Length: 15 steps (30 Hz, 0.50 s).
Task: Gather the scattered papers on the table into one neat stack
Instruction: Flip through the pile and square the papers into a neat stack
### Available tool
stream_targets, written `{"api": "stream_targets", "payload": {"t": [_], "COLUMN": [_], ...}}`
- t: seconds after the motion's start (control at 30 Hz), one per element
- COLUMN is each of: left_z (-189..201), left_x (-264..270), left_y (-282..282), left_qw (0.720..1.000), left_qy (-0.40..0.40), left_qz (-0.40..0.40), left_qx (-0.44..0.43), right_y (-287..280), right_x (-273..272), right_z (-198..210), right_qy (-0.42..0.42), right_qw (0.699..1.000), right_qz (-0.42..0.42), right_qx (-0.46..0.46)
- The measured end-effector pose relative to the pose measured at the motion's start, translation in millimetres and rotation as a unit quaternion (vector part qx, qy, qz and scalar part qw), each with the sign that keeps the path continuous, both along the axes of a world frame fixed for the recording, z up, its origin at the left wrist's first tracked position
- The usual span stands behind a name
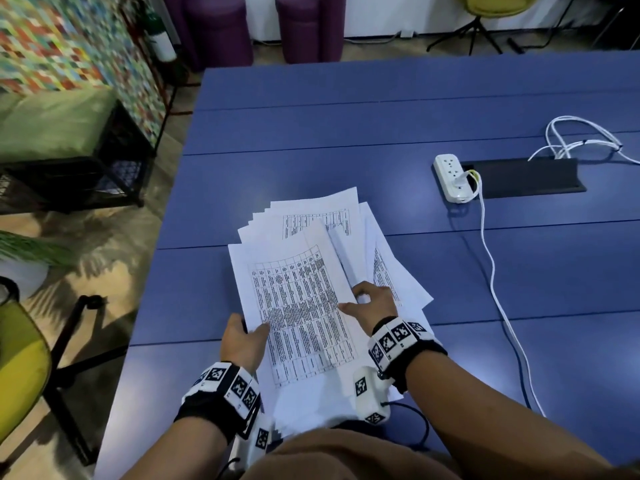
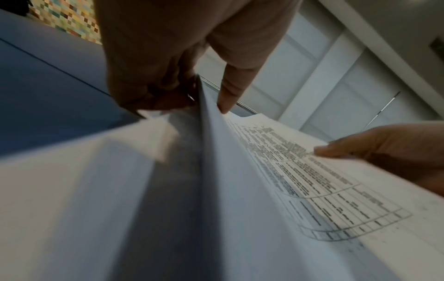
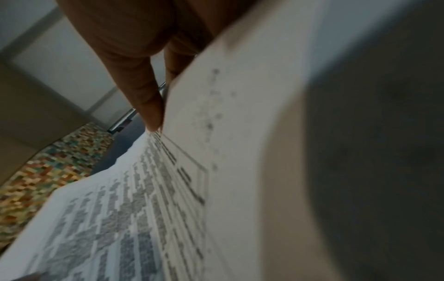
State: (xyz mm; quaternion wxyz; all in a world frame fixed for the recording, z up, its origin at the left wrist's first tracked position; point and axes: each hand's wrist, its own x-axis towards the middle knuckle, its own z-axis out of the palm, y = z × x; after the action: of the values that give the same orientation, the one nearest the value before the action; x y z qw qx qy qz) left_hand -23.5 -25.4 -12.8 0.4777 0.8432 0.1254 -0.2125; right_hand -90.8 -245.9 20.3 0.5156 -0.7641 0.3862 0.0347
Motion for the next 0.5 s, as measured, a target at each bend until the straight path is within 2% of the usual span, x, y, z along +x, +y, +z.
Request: {"api": "stream_targets", "payload": {"t": [0.07,0.23,0.3,0.4,0.5], "left_z": [-2,-6,-5,-6,-2], "left_x": [1,1,0,0,-4], "left_y": [3,9,11,12,10], "left_qw": [1.0,1.0,1.0,1.0,0.999], "left_qy": [0.01,0.011,0.007,-0.007,-0.025], "left_qz": [0.008,-0.018,-0.027,-0.02,-0.01], "left_qx": [-0.005,-0.01,-0.011,-0.021,-0.035], "right_y": [6,21,25,26,22], "right_x": [1,4,4,3,2], "right_z": [6,19,19,18,23], "right_qy": [-0.016,-0.025,-0.022,-0.035,-0.053], "right_qw": [0.999,0.975,0.967,0.963,0.976], "right_qz": [0.04,0.151,0.173,0.19,0.158], "right_qx": [-0.016,-0.158,-0.185,-0.188,-0.14]}}
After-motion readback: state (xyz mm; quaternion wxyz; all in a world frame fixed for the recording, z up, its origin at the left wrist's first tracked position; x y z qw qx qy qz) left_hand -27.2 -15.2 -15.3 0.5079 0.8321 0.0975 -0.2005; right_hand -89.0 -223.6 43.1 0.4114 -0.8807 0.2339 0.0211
